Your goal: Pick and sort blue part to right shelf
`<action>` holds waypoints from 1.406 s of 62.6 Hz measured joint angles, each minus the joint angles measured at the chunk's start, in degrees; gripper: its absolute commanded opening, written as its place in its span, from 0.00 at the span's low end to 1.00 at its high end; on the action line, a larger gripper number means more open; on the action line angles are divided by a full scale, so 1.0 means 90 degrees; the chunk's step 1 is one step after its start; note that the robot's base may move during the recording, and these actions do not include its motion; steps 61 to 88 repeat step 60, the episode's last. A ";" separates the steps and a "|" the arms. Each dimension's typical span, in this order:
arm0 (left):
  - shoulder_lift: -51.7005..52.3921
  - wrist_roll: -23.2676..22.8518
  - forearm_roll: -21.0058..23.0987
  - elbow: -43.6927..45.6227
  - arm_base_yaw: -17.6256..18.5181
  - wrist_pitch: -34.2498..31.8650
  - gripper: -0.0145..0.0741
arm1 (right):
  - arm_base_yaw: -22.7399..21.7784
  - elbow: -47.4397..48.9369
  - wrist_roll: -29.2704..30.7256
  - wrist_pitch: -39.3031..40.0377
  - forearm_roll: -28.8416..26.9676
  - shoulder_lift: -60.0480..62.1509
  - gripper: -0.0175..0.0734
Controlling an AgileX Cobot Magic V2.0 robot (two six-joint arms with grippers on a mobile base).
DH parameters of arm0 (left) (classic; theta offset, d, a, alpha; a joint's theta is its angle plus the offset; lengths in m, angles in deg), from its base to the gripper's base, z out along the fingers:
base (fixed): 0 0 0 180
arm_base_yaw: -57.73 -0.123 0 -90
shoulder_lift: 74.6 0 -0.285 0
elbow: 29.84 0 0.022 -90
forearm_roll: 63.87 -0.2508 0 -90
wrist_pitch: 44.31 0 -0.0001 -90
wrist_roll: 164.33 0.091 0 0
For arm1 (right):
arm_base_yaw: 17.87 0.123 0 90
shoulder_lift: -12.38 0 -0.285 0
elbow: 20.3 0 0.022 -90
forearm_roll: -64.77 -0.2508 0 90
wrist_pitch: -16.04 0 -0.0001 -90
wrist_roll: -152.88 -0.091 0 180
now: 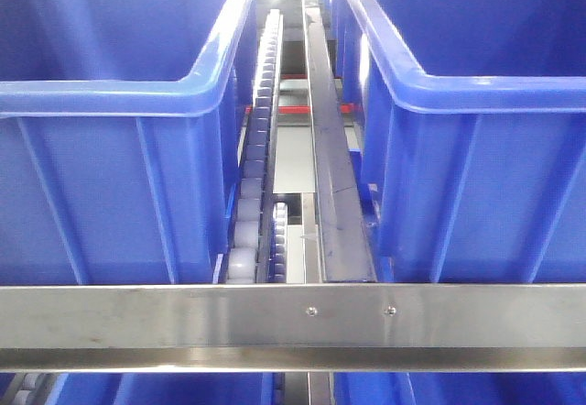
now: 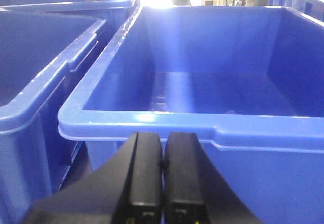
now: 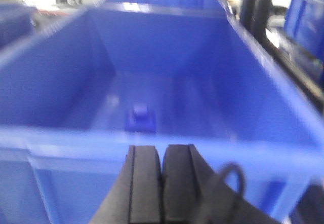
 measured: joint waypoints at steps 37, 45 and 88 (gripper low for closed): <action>0.0000 0.0000 0.0000 0.0000 0.0000 0.0000 0.30 | -0.0011 -0.0128 -0.0059 0.0100 -0.0010 0.0000 0.23; 0.0000 0.0000 0.0000 0.0000 0.0000 0.0000 0.30 | -0.0011 -0.0128 -0.0059 0.0100 -0.0010 0.0000 0.23; 0.0000 0.0000 0.0000 0.0000 0.0000 0.0000 0.30 | -0.0011 -0.0128 -0.0073 0.0110 -0.0014 0.0000 0.23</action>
